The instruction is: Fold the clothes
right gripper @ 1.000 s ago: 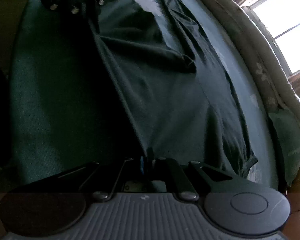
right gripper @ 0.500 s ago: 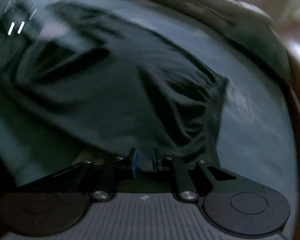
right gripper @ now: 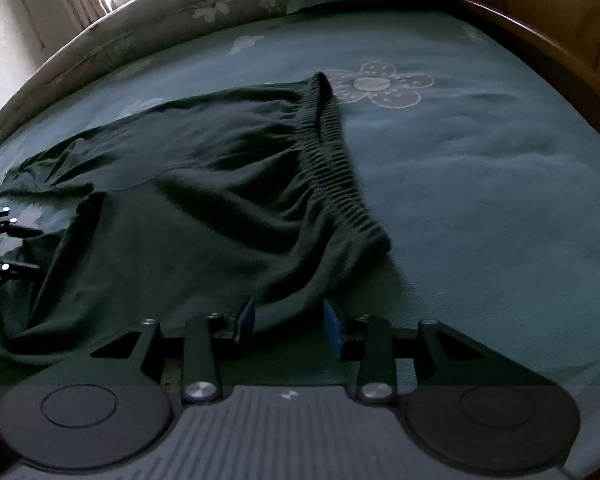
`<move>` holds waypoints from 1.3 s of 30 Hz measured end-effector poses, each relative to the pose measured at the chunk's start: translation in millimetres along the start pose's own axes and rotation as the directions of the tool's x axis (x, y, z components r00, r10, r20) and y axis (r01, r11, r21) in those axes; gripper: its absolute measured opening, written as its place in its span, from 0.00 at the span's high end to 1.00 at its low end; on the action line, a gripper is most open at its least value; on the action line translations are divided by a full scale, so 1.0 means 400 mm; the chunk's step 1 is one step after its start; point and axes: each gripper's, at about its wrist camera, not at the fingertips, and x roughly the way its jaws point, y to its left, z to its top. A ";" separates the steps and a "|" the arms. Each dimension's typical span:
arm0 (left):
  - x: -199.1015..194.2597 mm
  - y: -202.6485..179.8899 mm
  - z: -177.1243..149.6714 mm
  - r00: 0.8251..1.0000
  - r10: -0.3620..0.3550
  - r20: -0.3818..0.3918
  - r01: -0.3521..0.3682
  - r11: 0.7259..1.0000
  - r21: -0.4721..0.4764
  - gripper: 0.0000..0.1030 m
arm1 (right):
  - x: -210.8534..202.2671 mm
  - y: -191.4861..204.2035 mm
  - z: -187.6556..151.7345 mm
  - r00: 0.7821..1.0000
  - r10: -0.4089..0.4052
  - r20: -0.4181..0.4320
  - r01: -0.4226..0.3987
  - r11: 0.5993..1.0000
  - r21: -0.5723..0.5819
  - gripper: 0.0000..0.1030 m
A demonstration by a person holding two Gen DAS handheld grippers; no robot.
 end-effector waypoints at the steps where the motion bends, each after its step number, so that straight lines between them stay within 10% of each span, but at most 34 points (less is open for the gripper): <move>1: 0.002 0.005 0.001 1.000 -0.010 -0.006 0.010 1.000 -0.011 0.60 | 0.002 0.005 -0.002 1.000 0.001 0.000 -0.001 1.000 -0.004 0.59; 3: -0.003 0.013 0.000 1.000 -0.025 -0.010 0.025 0.999 -0.039 0.91 | 0.006 0.016 -0.003 1.000 0.002 -0.001 -0.002 1.000 -0.016 0.59; 6: -0.018 0.026 -0.016 1.000 -0.004 -0.024 0.002 0.998 -0.069 0.96 | 0.006 0.025 -0.004 1.000 -0.003 0.000 0.003 0.999 -0.034 0.58; 17: -0.064 0.069 -0.060 0.999 0.025 -0.037 -0.031 0.980 -0.199 0.86 | -0.012 0.061 0.005 1.000 0.004 0.024 -0.002 0.996 -0.087 0.53; 24: -0.200 0.115 -0.100 0.986 0.165 0.029 -0.149 0.943 -0.299 0.57 | -0.035 0.101 0.032 0.997 0.035 0.075 -0.027 0.994 -0.105 0.51; 28: -0.292 0.199 -0.218 0.956 0.292 -0.037 -0.275 0.841 -0.466 0.57 | -0.034 0.136 0.046 0.993 0.063 0.099 -0.051 0.992 -0.114 0.49; 32: -0.386 0.278 -0.377 0.914 0.377 -0.147 -0.381 0.679 -0.628 0.56 | -0.006 0.183 0.059 0.992 0.099 0.080 -0.087 0.986 -0.139 0.48; 36: -0.474 0.323 -0.561 0.894 0.393 -0.214 -0.392 0.456 -0.799 0.56 | 0.019 0.241 0.075 0.989 0.133 0.060 -0.122 0.979 -0.165 0.48; 39: -0.521 0.316 -0.698 0.915 0.367 -0.166 -0.276 0.270 -0.922 0.56 | 0.032 0.290 0.083 0.988 0.147 0.048 -0.136 0.972 -0.189 0.47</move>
